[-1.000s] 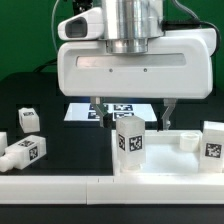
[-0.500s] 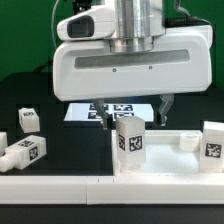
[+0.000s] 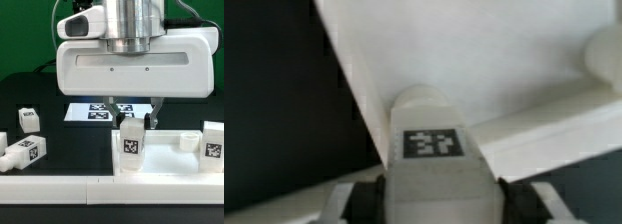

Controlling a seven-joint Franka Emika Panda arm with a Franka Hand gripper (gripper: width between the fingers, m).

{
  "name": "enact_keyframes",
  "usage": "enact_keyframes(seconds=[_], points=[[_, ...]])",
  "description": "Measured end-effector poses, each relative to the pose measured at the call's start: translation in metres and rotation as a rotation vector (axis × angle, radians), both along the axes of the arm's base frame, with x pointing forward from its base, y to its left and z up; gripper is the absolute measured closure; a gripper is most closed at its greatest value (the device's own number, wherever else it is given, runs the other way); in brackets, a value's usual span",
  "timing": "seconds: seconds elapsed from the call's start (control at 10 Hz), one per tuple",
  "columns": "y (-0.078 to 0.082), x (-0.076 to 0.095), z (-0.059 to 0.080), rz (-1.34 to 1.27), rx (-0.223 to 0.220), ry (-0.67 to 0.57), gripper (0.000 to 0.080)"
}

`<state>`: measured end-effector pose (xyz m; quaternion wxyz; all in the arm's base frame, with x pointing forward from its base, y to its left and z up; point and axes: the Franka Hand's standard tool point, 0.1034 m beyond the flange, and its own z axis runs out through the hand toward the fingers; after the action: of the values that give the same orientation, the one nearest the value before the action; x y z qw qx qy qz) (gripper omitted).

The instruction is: Assemble square table

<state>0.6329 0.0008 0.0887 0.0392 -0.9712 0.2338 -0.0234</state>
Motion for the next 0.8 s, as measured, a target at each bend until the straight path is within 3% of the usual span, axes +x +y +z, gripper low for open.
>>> enact_keyframes(seconds=[0.2,0.5,0.6,0.8], points=[[0.0027,-0.0001,-0.0005,-0.335,0.016,0.02,0.0516],[0.0095,0.0011,-0.0018,-0.856,0.084,0.047,0.0515],[0.0099,0.0017,-0.0016,-0.957,0.111,0.057,0.0515],[0.0096,0.0016,-0.0017,-0.993,0.12,0.063,0.0515]])
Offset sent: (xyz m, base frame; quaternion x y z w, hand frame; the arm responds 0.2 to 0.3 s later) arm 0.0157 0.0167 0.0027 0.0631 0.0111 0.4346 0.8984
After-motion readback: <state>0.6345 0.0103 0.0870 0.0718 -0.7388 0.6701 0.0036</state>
